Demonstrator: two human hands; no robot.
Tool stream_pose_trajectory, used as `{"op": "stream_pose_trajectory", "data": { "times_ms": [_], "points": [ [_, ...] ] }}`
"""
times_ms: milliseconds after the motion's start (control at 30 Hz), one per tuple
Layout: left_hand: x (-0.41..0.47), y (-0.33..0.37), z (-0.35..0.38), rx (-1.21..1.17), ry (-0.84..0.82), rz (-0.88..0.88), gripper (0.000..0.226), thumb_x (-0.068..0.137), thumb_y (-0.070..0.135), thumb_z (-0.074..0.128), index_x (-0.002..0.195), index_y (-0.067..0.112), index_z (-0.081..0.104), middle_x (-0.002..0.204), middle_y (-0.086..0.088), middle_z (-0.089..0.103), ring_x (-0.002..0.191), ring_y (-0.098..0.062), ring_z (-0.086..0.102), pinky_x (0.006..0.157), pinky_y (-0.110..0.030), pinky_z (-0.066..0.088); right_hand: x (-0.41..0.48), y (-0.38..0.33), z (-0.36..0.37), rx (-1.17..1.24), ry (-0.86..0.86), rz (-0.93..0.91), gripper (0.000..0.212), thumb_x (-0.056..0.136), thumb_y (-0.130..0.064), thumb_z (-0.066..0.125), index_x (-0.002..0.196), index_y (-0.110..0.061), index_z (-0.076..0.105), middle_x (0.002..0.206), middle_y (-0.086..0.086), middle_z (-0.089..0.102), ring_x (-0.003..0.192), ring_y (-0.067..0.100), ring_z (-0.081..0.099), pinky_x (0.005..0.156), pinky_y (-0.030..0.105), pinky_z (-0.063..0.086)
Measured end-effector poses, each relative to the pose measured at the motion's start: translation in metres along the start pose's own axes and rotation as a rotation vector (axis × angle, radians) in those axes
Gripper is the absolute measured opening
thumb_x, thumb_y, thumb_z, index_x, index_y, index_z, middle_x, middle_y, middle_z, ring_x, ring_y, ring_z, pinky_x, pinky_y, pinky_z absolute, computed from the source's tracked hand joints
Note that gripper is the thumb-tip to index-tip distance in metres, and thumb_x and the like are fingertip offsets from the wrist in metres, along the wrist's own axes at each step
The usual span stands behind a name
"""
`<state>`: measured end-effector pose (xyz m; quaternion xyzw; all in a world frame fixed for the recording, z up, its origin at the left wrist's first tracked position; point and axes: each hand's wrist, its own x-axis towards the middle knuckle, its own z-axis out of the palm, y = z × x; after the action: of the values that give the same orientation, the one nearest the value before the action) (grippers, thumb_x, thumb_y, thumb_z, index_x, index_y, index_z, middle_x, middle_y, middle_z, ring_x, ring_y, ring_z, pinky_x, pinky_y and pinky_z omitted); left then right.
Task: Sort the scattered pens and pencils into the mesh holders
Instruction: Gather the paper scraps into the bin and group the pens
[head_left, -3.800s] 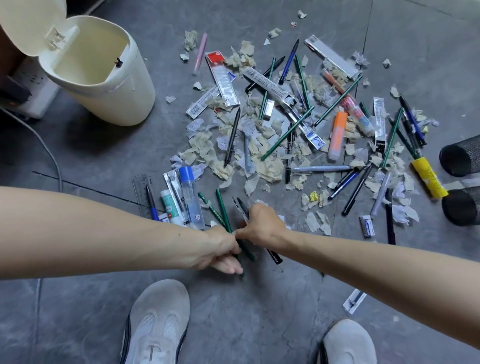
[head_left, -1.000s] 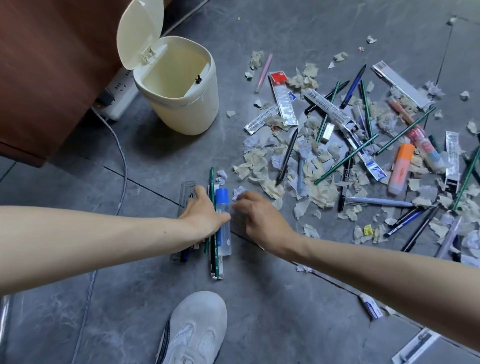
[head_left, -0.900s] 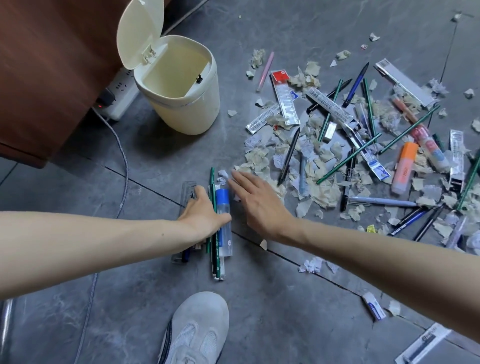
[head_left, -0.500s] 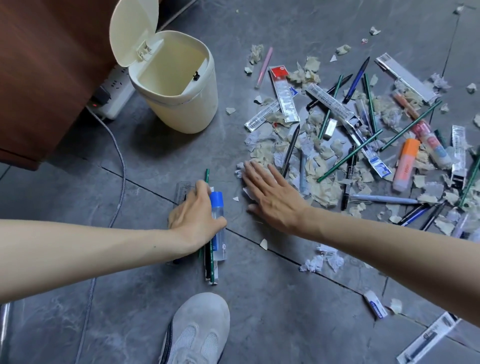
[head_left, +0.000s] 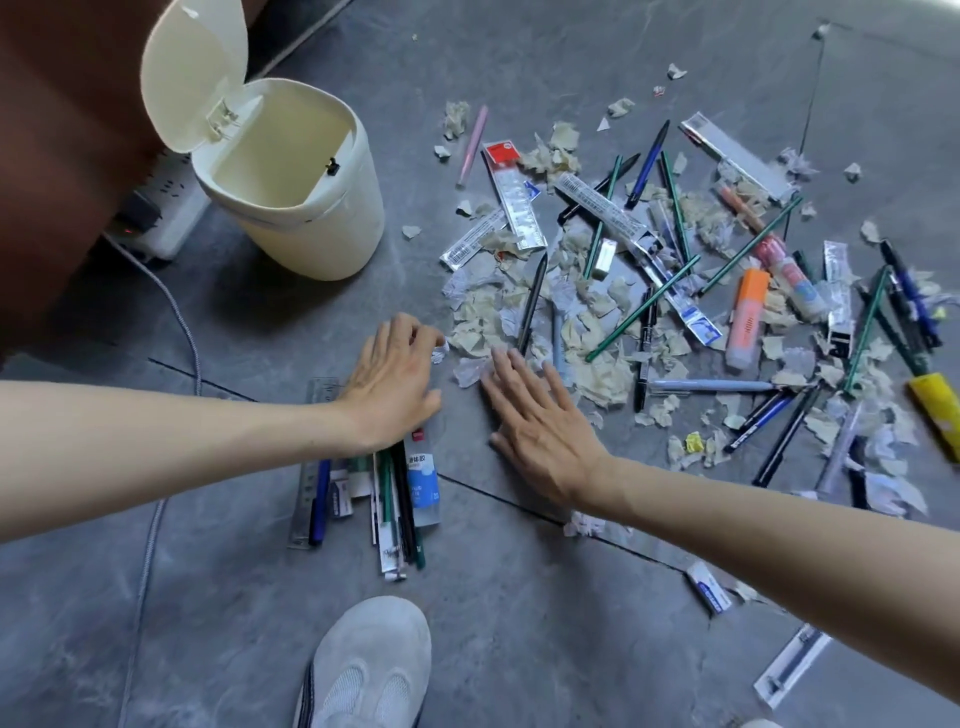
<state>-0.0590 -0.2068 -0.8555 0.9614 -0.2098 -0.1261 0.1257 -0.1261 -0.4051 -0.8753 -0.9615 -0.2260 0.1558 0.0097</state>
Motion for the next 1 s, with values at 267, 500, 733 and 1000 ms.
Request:
{"op": "stream_pose_trajectory", "data": {
  "times_ms": [267,500,733,1000],
  "points": [
    [0.019,0.014,0.005,-0.124,0.022,0.005,0.022,0.086,0.023,0.054,0.106,0.015,0.049,0.099,0.002,0.035,0.099,-0.019,0.039,0.086,-0.032,0.03,0.01,0.014,-0.023,0.382,0.433,0.438,0.016,0.094,-0.026,0.047,0.101,-0.016,0.058,0.1,0.003,0.056,0.095,0.022,0.05,0.085,0.03,0.023],
    [0.087,0.072,0.001,-0.095,-0.018,-0.065,0.018,0.091,0.032,0.049,0.084,0.015,0.048,0.083,-0.004,0.055,0.078,-0.026,0.052,0.065,-0.034,0.036,0.028,0.052,-0.041,0.453,0.179,0.748,0.024,0.082,-0.035,0.06,0.079,-0.012,0.062,0.074,0.004,0.065,0.075,0.026,0.059,0.078,0.035,0.033],
    [0.12,0.086,-0.003,-0.063,-0.227,-0.275,0.028,0.085,0.033,0.055,0.065,0.015,0.05,0.063,-0.001,0.05,0.056,-0.018,0.046,0.049,-0.026,0.028,0.027,0.064,-0.041,0.694,0.121,0.76,0.034,0.072,-0.029,0.067,0.05,-0.017,0.043,0.048,-0.002,0.042,0.045,0.017,0.042,0.042,0.022,0.029],
    [0.108,0.089,-0.011,-0.487,-0.144,-0.314,0.028,0.08,0.02,0.051,0.06,0.02,0.032,0.055,0.002,0.04,0.05,-0.017,0.04,0.045,-0.024,0.026,0.013,0.083,-0.049,1.32,0.16,0.735,0.007,0.093,-0.008,0.033,0.097,-0.013,0.037,0.069,0.017,0.062,0.045,0.024,0.058,0.037,0.025,0.042]
  ]
}}
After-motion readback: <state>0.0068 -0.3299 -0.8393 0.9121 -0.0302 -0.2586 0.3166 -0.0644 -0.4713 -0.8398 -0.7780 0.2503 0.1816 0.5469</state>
